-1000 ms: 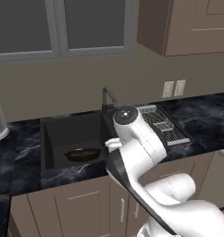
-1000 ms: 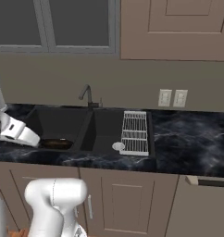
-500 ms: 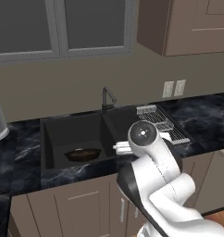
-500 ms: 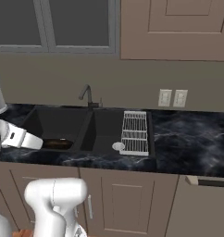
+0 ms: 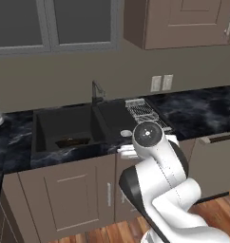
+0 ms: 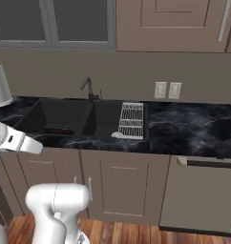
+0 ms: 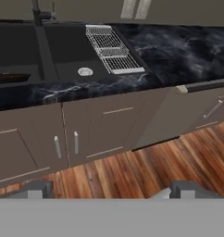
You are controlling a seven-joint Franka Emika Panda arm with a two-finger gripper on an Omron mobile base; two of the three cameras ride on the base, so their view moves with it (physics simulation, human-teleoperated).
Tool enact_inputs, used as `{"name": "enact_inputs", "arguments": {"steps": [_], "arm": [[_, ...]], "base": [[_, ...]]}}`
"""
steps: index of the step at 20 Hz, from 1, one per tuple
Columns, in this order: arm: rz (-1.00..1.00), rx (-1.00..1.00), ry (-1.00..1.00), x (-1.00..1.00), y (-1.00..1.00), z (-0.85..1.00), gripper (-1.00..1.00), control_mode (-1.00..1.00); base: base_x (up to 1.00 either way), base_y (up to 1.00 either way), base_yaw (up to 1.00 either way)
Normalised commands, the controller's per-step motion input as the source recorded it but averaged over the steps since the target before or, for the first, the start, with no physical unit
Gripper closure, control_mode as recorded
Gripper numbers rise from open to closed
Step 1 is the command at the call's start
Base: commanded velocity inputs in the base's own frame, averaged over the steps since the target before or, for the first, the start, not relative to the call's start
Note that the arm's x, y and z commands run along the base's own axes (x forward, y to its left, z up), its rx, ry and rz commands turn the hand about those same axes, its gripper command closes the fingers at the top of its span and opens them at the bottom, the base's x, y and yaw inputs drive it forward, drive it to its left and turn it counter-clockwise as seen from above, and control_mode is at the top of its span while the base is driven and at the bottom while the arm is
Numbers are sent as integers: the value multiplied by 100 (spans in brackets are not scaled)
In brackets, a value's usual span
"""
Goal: Move the pot and pan from the stove into the sink.
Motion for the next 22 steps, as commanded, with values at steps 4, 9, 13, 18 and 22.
{"name": "enact_inputs", "arguments": {"steps": [4, 9, 13, 18, 22], "arm": [[0, 0, 0, 0, 0, 0, -100, 100], [0, 0, 0, 0, 0, 0, -100, 100], [0, 0, 0, 0, 0, 0, -100, 100], [0, 0, 0, 0, 0, 0, -100, 100], [0, 0, 0, 0, 0, 0, -100, 100]], "base": [[-99, -50, 0], [-88, -33, 0], [-56, -18, 0], [-19, -13, -13], [-16, -6, -36]]}}
